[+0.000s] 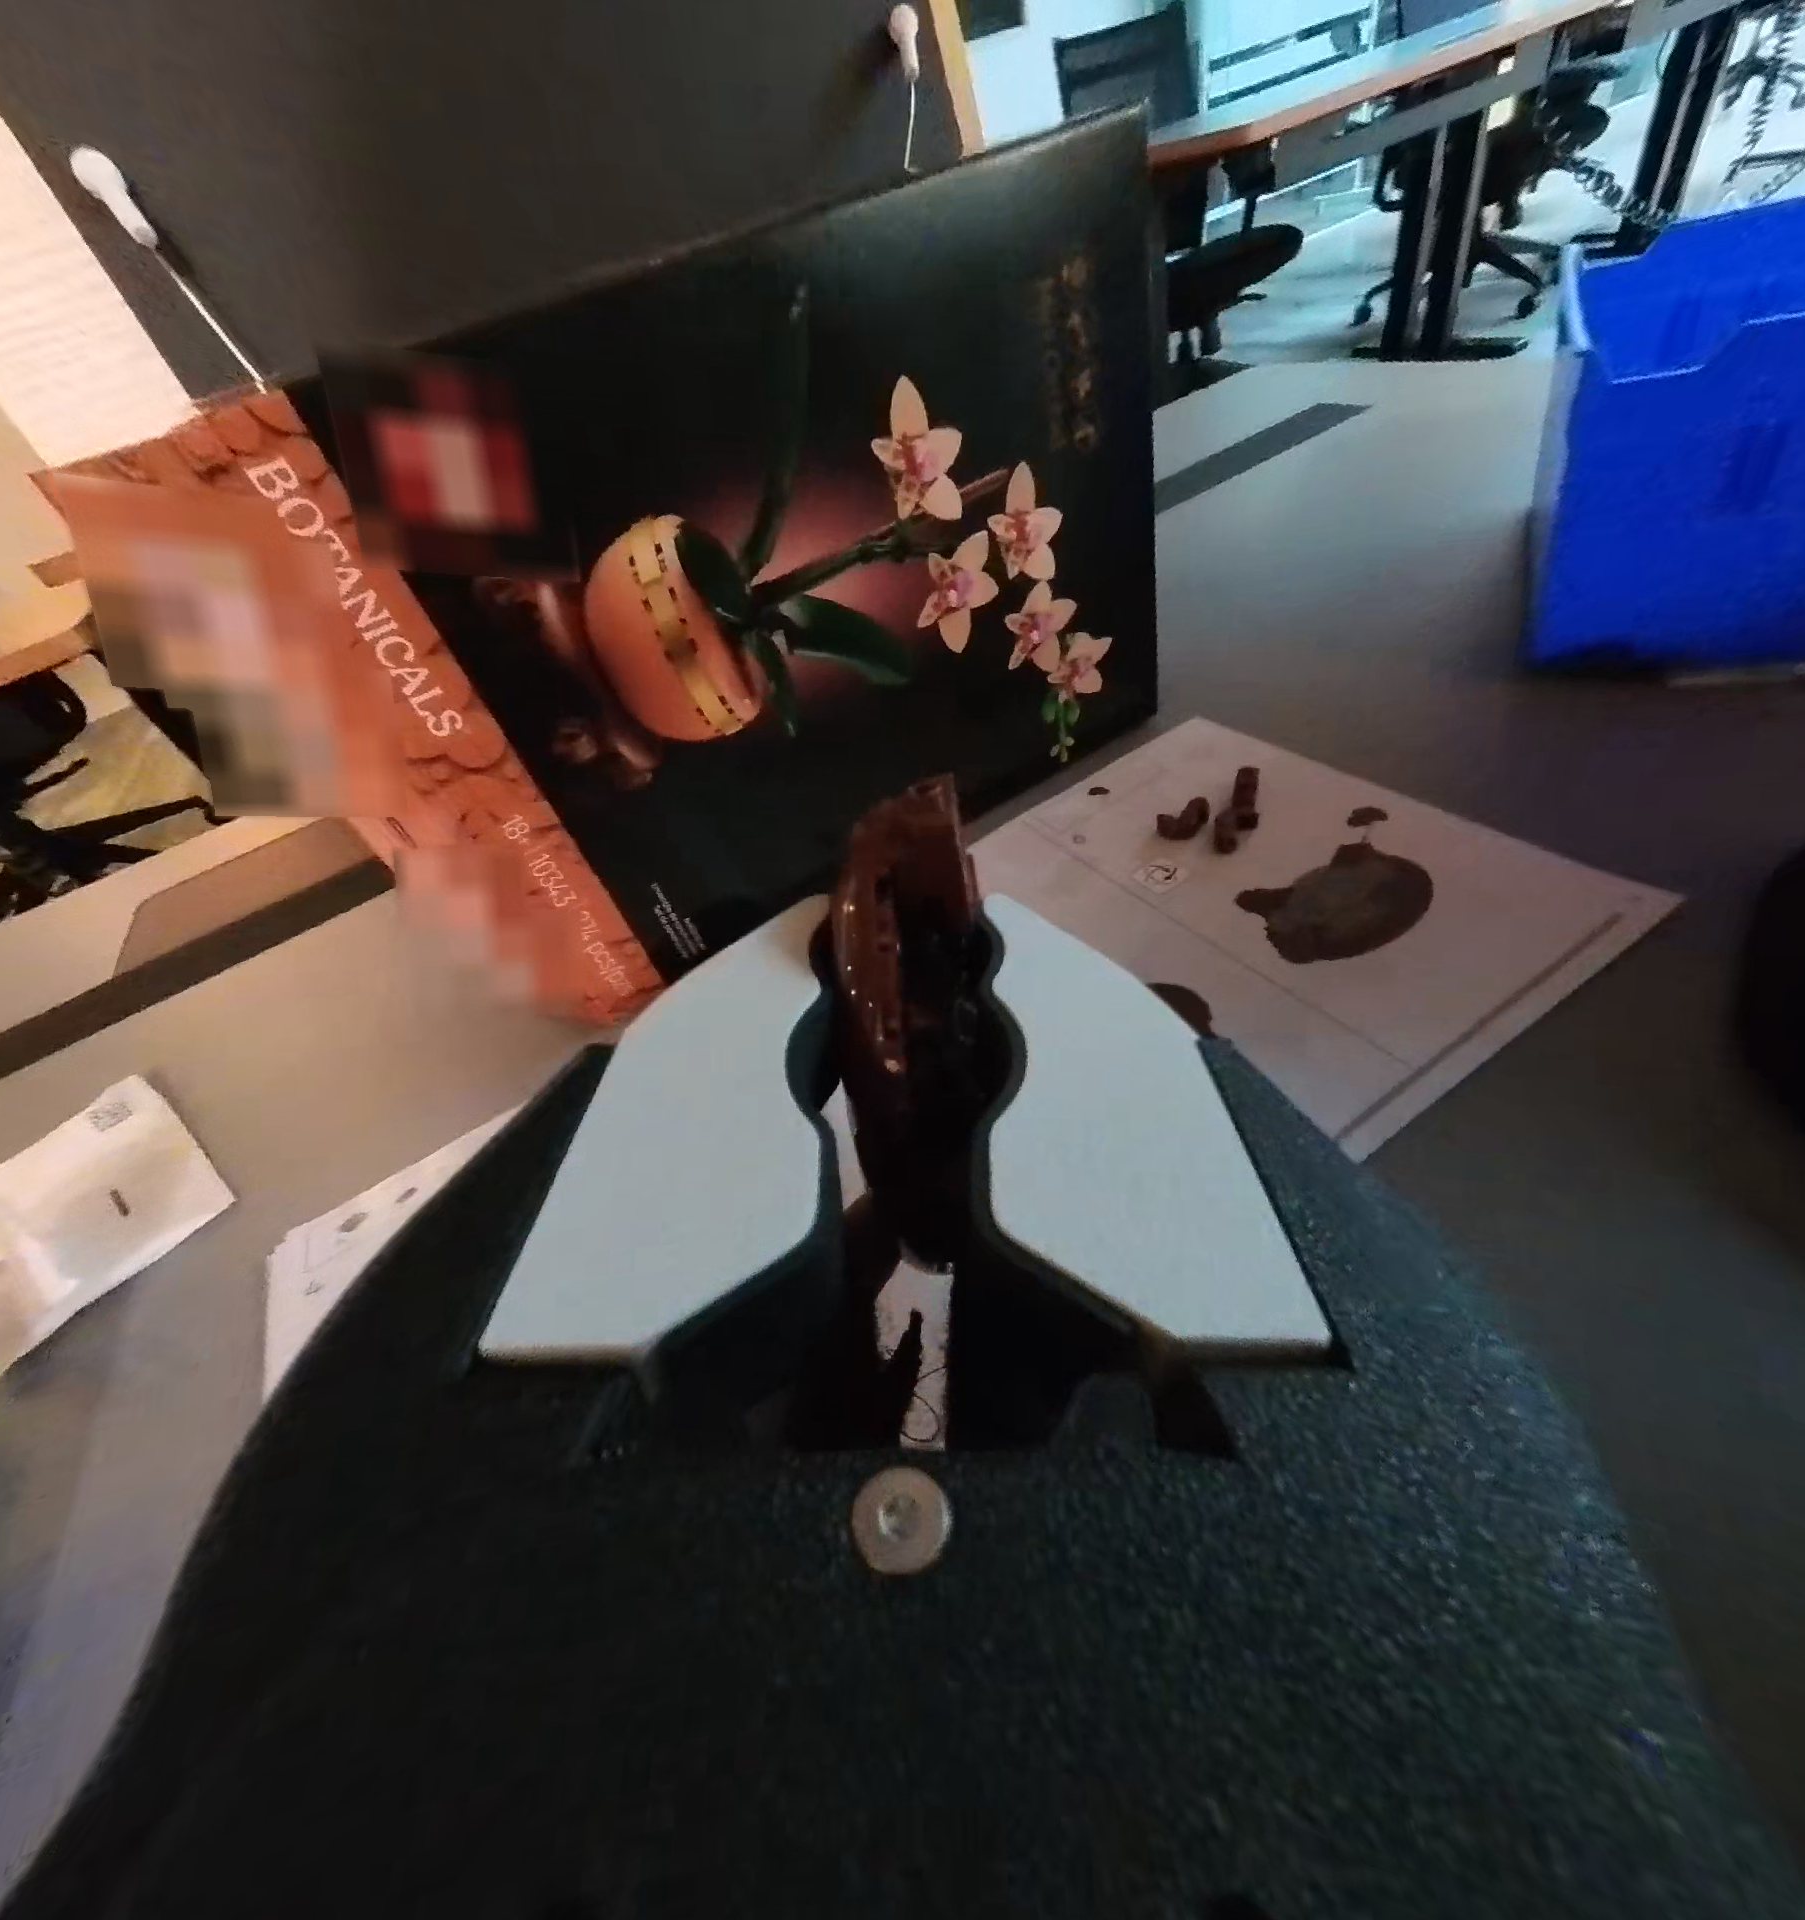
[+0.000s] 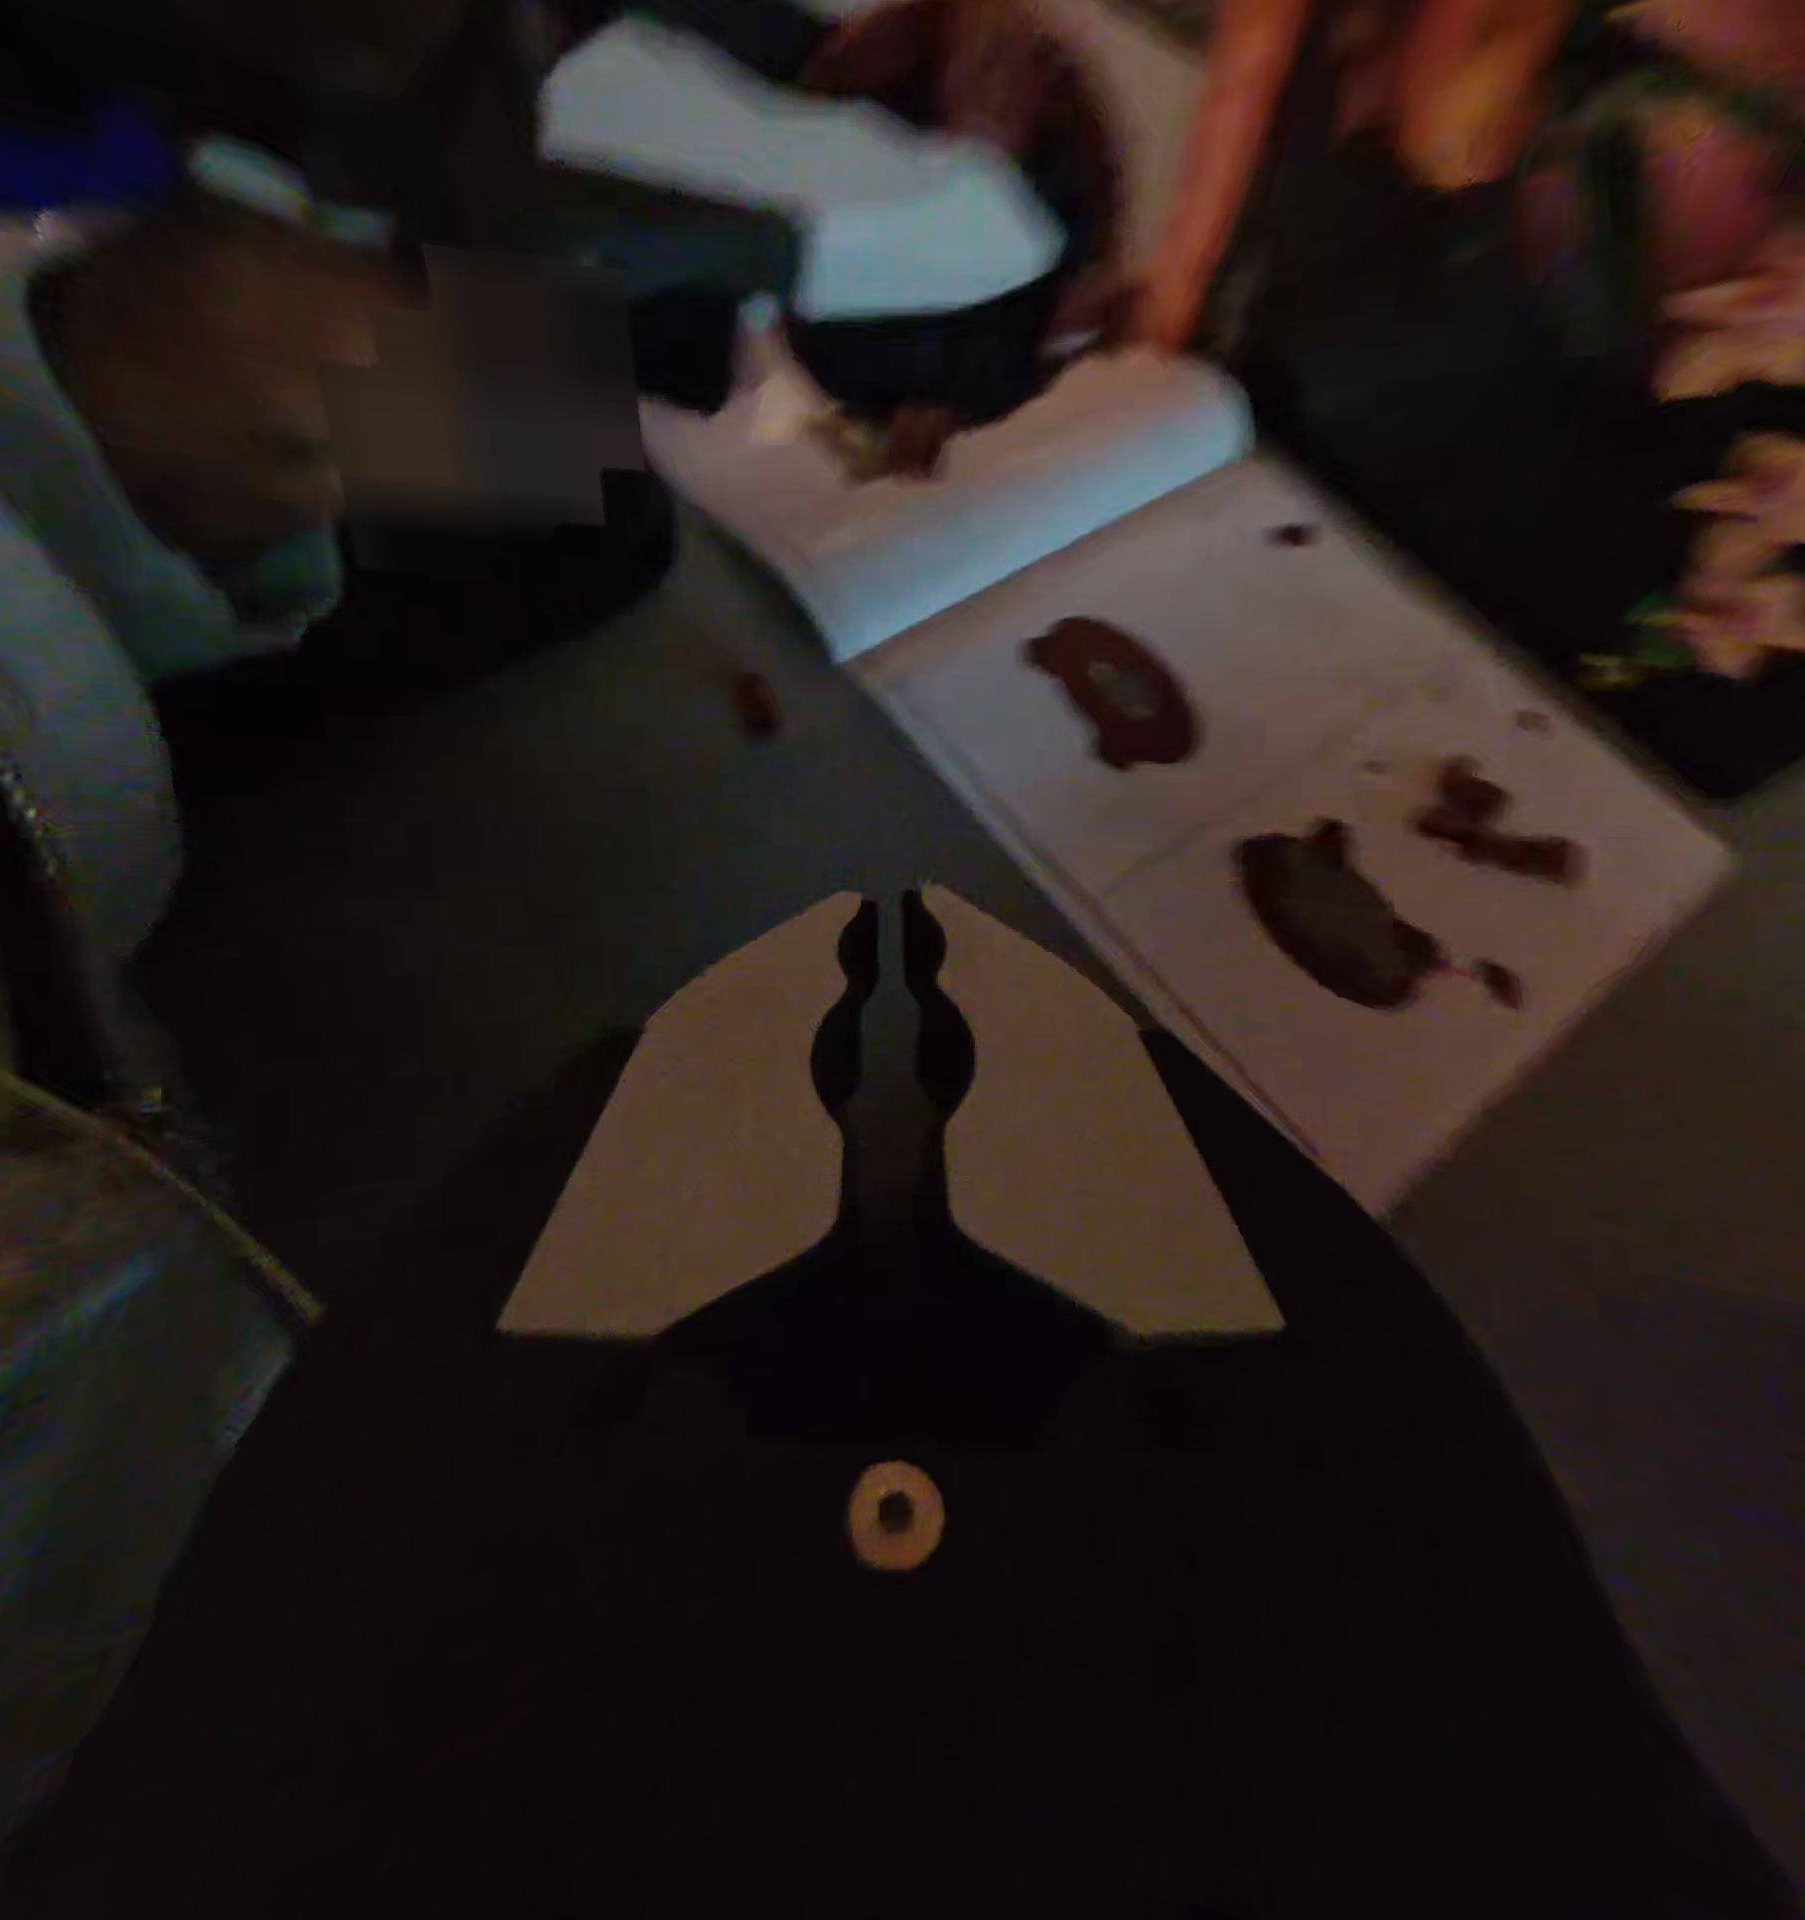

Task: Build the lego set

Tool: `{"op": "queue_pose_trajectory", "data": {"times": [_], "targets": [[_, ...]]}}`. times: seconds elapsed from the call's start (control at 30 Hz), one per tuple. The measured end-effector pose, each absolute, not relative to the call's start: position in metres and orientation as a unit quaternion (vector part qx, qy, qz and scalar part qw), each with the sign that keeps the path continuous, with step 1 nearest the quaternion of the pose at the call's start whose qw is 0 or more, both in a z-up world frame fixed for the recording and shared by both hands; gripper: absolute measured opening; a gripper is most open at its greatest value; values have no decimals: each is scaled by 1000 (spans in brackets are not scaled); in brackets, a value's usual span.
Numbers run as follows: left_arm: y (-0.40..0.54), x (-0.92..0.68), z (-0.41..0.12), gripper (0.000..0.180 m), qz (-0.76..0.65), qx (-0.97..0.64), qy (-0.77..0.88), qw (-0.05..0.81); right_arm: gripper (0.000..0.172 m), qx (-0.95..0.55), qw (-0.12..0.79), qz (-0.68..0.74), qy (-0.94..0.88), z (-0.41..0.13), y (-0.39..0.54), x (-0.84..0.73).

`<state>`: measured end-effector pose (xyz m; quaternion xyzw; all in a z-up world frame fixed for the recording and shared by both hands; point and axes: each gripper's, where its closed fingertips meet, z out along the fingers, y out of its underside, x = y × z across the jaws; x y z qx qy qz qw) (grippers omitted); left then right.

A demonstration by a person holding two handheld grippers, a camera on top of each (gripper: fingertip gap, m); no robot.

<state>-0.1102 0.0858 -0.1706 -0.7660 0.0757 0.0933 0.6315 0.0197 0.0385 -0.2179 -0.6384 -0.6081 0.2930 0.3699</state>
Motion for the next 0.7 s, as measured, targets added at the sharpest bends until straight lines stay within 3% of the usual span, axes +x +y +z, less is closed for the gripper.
{"op": "queue_pose_trajectory", "data": {"times": [0.17, 0.33, 0.43, 0.7], "targets": [[78, -129, -162, 21, 108, -763, 56, 635, 4, -601, 306, 260, -691, -258, 11, -25], [65, -161, -159, 21, 122, -763, 39, 634, 10, -601, 280, 358, -658, -248, -5, -56], [60, -171, -156, 21, 114, -754, 21, 646, 13, -613, 271, 339, -661, -256, -5, -59], [61, -158, -158, 21, 75, -750, 31, 657, 1, -678, 234, 392, -576, -255, 10, -78]]}}
